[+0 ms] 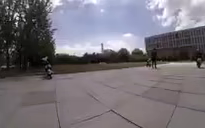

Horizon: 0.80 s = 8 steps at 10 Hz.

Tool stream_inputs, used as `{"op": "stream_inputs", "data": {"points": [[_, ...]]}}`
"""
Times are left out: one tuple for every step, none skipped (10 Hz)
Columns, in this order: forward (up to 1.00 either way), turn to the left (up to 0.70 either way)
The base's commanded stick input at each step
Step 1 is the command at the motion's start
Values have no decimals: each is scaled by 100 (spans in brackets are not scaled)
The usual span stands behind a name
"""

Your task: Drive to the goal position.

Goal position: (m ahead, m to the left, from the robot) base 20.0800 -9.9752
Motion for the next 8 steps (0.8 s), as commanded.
{"op": "stream_inputs", "data": {"points": [[70,-31],[70,-31],[70,-31],[70,-31],[70,-31],[70,-31],[70,-31],[70,-31]]}}
